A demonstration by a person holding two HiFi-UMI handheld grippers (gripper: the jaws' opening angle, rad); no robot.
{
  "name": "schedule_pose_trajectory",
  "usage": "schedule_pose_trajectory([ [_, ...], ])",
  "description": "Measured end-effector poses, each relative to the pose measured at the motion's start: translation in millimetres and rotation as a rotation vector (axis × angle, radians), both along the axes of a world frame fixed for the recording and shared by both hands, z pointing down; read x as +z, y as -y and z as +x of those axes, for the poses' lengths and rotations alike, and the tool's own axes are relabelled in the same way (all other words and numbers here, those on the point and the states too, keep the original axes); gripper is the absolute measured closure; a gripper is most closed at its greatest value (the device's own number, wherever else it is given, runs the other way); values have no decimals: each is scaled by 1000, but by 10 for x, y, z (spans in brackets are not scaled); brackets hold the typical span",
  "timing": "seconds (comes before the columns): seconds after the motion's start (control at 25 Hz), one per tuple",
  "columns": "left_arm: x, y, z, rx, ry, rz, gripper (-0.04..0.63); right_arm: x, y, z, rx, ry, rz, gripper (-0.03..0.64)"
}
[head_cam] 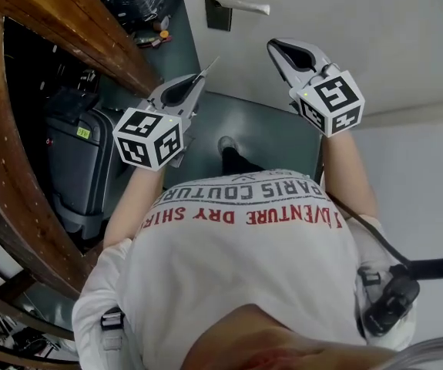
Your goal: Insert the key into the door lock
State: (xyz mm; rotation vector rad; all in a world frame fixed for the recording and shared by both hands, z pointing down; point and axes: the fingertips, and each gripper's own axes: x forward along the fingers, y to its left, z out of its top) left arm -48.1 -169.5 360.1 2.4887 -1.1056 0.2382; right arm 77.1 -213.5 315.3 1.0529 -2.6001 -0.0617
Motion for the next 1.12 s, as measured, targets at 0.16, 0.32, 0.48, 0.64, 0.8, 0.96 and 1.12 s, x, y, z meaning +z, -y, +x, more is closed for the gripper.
schedule_pose_trajectory([
  [0.16,44,274,-2,-11,-34,-15,573,-145,411,-48,-44,-82,101,581],
  [0.32,203,563,-6,-23,-41,-38,572,-47,776,-141,-119,-188,167,500],
  [0.48,235,711,-38,-32,-82,-67,573,52,966,-189,-138,-262,174,474],
  [0.64,256,783,-87,-46,-128,-96,572,114,988,-205,-144,-258,158,474],
  [0.8,326,864,-81,-47,-189,-141,574,83,988,-201,-157,-263,150,474],
  [0.96,298,1022,-68,-71,-246,-145,574,80,996,-209,-159,-258,143,476],
  [1.12,316,1284,-16,-119,-415,-208,572,88,996,-207,-156,-259,139,476],
])
